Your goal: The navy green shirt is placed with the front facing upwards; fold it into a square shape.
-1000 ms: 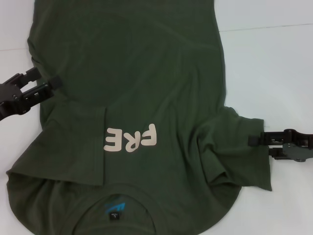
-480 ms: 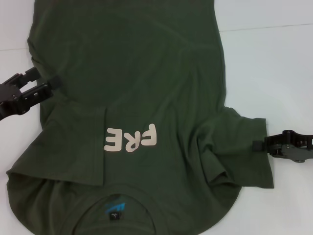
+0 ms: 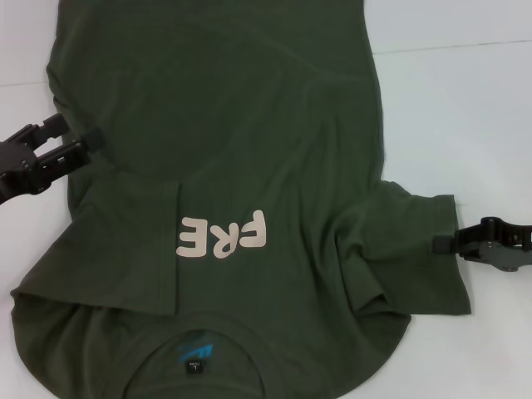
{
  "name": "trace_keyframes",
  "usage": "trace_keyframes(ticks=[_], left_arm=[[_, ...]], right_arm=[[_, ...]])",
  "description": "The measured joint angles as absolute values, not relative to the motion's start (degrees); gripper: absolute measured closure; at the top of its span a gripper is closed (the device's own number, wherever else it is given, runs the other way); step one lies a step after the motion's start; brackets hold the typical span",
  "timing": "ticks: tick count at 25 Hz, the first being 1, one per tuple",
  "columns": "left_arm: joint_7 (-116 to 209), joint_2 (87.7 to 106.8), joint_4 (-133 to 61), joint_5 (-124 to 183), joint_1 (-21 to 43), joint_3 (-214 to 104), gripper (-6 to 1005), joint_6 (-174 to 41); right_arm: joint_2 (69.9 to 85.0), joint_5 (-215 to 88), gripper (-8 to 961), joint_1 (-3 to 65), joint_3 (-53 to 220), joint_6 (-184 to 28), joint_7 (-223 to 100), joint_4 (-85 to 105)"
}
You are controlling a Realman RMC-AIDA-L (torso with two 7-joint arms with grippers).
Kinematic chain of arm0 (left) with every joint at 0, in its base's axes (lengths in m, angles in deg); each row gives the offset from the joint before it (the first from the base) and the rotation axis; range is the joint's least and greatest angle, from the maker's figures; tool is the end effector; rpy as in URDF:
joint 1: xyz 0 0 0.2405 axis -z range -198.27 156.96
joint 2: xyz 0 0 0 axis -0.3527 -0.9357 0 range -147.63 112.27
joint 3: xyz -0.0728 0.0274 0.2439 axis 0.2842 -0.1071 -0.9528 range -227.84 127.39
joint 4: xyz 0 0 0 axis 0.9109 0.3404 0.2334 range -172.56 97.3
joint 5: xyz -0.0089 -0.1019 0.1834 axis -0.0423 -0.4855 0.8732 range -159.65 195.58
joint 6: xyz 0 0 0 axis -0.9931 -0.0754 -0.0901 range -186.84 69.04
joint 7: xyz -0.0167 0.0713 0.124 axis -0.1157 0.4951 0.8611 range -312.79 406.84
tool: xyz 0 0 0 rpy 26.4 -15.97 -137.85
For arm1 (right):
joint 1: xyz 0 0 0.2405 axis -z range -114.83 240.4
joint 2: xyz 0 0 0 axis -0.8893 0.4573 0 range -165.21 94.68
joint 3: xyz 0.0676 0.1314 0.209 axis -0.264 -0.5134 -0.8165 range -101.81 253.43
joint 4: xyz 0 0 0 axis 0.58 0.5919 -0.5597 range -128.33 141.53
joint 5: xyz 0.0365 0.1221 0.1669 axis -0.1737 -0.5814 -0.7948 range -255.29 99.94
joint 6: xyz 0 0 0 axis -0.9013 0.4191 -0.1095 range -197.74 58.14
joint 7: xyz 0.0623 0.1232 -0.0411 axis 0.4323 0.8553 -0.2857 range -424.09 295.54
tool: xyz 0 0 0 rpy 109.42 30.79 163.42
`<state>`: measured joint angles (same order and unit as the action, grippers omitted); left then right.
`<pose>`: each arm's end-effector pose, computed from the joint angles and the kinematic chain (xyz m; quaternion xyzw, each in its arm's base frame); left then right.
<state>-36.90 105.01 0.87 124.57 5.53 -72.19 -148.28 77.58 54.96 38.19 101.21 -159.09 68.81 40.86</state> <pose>-0.2846 0.3240 0.0331 -0.8256 -0.3226 -0.3914 0.2471 0.3567 0.2867 0.0421 -0.6733 0.7058 0.1996 0.0930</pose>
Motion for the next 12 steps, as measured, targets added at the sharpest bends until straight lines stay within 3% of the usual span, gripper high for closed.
trace_keyframes(ticks=[7, 12], left_arm=[[-36.9, 105.01, 0.8, 124.6, 5.5, -72.2, 95, -148.3], [-36.9, 105.01, 0.8, 124.6, 5.6, -72.2, 95, -148.1]], right_arm=[[77.63, 53.0, 940, 35.6, 101.6, -159.4, 68.4, 40.7], [78.51, 52.9, 941, 32.0, 101.8, -159.5, 68.4, 40.7]])
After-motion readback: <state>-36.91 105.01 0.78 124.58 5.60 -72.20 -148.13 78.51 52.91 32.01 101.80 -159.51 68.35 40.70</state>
